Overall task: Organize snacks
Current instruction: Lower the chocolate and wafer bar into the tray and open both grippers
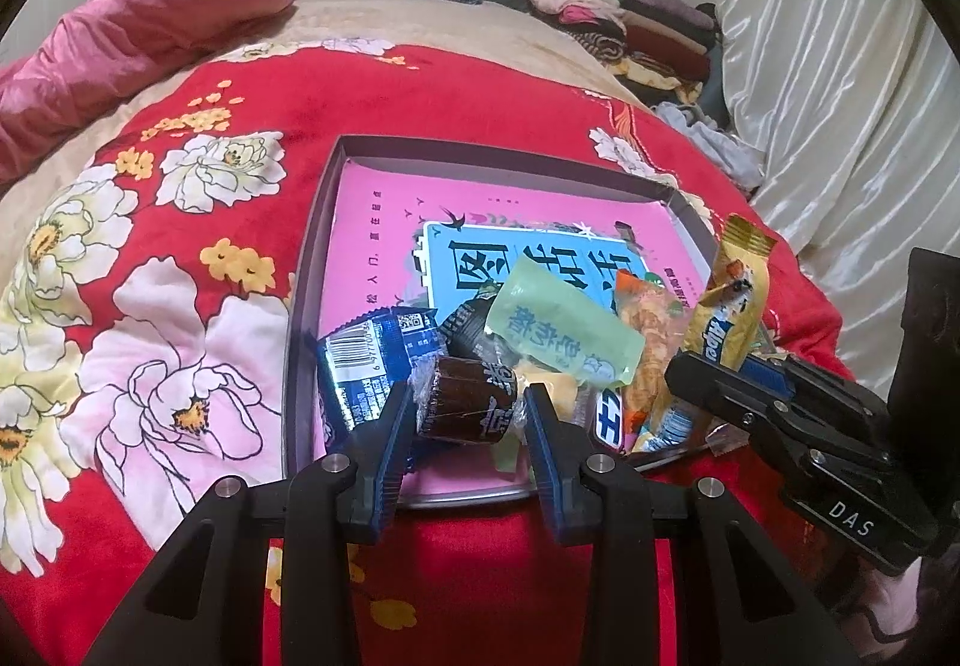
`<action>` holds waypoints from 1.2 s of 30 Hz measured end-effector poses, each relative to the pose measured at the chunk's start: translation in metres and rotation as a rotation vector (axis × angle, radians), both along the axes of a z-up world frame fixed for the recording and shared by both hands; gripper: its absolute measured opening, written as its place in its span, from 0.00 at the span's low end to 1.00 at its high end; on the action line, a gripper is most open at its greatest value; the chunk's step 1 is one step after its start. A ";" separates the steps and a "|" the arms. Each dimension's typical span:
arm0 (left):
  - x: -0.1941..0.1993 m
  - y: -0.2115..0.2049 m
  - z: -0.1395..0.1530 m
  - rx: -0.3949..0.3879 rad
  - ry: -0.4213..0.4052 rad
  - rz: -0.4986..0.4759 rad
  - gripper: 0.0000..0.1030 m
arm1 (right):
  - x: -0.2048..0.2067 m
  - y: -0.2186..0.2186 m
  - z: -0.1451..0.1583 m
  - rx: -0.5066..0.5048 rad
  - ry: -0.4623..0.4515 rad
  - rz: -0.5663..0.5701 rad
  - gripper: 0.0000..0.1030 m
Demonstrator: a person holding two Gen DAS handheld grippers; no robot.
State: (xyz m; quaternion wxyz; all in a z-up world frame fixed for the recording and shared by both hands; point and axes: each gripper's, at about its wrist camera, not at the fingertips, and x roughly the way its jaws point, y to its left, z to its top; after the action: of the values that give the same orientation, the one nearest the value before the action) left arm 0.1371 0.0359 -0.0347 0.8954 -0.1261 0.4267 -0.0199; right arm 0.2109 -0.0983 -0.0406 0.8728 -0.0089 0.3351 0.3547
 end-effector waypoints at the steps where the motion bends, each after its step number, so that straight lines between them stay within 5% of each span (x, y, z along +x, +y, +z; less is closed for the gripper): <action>1: 0.000 0.000 0.000 0.001 0.001 0.000 0.37 | 0.000 0.001 0.000 -0.002 -0.003 0.000 0.20; 18: 0.005 0.000 -0.005 -0.003 0.009 0.012 0.37 | 0.008 0.004 -0.004 -0.046 -0.037 -0.030 0.21; 36: 0.005 0.004 -0.005 -0.006 0.006 0.021 0.38 | -0.002 0.016 -0.007 -0.132 -0.094 -0.004 0.34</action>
State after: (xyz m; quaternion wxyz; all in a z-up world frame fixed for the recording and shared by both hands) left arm 0.1424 0.0397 -0.0402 0.8938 -0.1333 0.4281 -0.0111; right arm 0.2093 -0.0825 -0.0477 0.8858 -0.0823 0.3165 0.3293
